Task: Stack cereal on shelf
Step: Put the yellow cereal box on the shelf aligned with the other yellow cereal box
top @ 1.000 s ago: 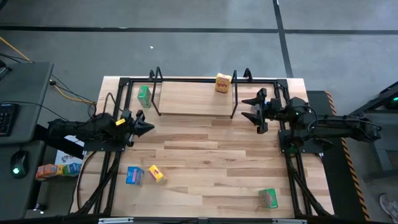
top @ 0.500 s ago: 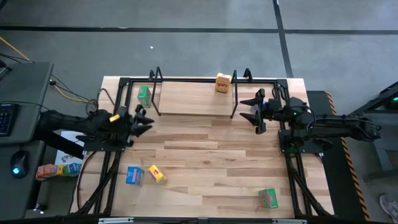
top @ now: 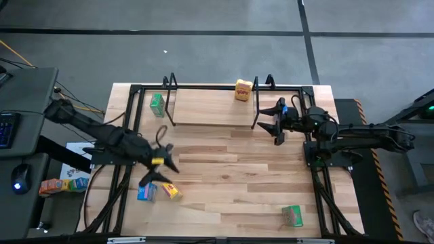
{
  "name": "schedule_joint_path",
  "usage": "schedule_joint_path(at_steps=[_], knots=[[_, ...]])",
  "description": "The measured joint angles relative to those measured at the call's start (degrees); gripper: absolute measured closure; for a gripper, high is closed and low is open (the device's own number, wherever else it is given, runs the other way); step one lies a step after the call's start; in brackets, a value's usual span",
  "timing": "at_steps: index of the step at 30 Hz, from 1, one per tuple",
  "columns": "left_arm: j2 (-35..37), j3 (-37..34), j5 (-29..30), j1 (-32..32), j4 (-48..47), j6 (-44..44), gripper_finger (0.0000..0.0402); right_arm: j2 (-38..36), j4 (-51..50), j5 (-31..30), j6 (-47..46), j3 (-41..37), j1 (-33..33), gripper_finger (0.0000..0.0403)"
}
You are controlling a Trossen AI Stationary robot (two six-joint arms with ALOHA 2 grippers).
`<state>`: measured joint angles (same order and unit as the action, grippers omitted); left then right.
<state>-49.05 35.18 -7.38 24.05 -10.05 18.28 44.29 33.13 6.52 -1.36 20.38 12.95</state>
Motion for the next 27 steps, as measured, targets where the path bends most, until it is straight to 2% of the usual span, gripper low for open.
schedule_joint_path(at_steps=[10,14,17,27], knots=[[-8.50,2.23,10.68,13.91,-0.64,4.85,0.0183,0.00,-1.21,0.07,-0.31,0.00,0.00,0.0169],[-11.81,2.22,16.68,17.94,-1.16,3.05,0.0183,0.00,-1.21,0.07,-0.33,0.00,0.00,0.0169],[-13.12,2.21,20.28,19.20,-1.14,-0.29,0.0183,0.00,-1.23,0.07,-0.35,0.00,0.00,0.0169],[-11.42,2.21,20.42,18.71,0.60,4.63,0.0183,0.02,-5.18,-2.26,-3.19,0.00,0.02,0.0169]])
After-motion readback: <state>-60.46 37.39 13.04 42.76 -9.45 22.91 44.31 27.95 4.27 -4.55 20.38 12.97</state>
